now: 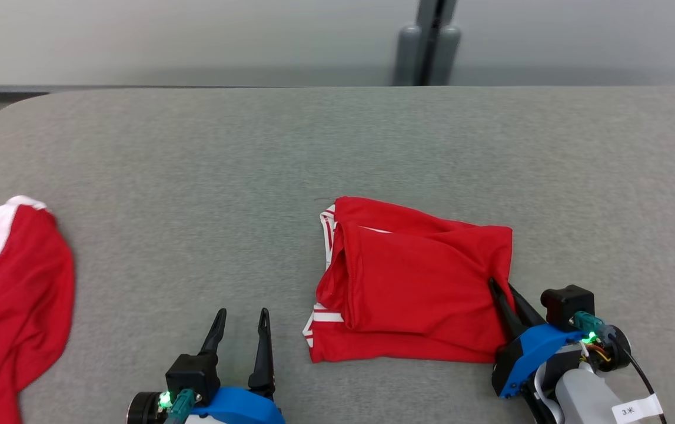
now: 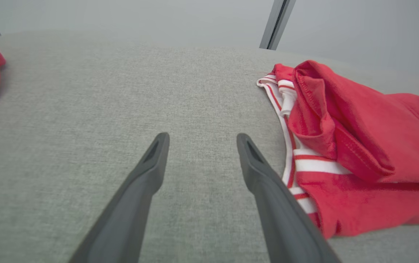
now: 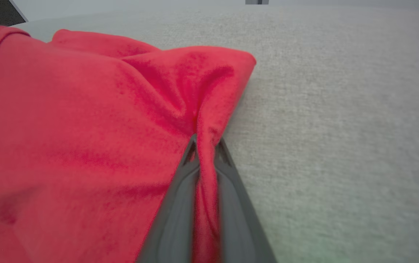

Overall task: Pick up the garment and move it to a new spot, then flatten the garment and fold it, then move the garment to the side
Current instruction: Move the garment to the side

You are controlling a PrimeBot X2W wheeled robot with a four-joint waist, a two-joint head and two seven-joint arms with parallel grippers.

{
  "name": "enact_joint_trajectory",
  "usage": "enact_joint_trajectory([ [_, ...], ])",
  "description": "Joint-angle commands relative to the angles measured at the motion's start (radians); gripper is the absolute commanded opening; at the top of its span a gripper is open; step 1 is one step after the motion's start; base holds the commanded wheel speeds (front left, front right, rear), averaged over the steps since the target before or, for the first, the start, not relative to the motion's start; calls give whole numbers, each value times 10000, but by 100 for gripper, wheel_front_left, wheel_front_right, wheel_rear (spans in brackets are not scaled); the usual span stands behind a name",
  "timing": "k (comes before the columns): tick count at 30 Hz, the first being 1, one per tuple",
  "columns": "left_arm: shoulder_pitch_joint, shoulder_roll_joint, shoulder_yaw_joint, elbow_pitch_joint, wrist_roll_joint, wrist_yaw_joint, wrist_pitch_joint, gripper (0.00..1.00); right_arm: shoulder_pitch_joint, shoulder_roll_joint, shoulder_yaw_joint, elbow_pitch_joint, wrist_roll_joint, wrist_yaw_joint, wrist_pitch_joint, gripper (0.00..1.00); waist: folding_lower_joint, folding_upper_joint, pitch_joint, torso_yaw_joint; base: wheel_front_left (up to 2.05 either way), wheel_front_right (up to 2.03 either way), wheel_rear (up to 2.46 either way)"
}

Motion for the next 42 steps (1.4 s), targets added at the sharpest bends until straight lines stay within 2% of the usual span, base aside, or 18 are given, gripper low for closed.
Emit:
enact_joint_trajectory([
  [1,-61,-2,-26,-17,18,-38,-44,100,312,-131,-33,130,-14,-30,47,0,-1,0,-514,-771,0,0,0],
  [7,-386,-1,-131,132,62,-242,-44,100,311,-95,243,119,10,-29,44,0,-1,0,-665,-2759,0,0,0],
  [11,-667,1,-292,136,25,-301,-44,100,293,-133,538,-8,96,-24,33,0,-1,0,-621,-3697,0,0,0],
  [15,-866,7,-572,249,92,-424,-44,100,266,-208,790,-95,404,-21,27,0,-1,0,-544,-4285,0,0,0],
  [19,-927,8,-733,287,114,-416,-44,100,75,-345,984,-155,595,-21,27,0,-1,0,-462,-4543,0,0,0],
  [25,-1017,10,-1139,588,367,-640,-44,100,-895,-862,1160,66,642,-20,27,0,-1,0,-59,-4327,0,0,0],
  [28,-1134,13,-1252,712,438,-687,-44,100,-1686,-1276,1070,389,585,-20,27,0,-1,0,279,-3955,0,0,0],
  [32,-1334,11,-1063,664,381,-516,-44,100,-2975,-1989,837,1055,459,-20,26,0,-1,0,848,-3359,0,0,0],
  [38,-1663,2,-1064,638,549,-518,-44,100,-4498,-3359,-109,2669,-237,-20,27,0,-1,0,1361,-2490,0,0,0],
  [42,-1747,10,-1049,591,539,-463,-38,100,-5098,-3995,-996,3457,-822,-20,28,0,-1,0,1525,-2181,0,0,0],
])
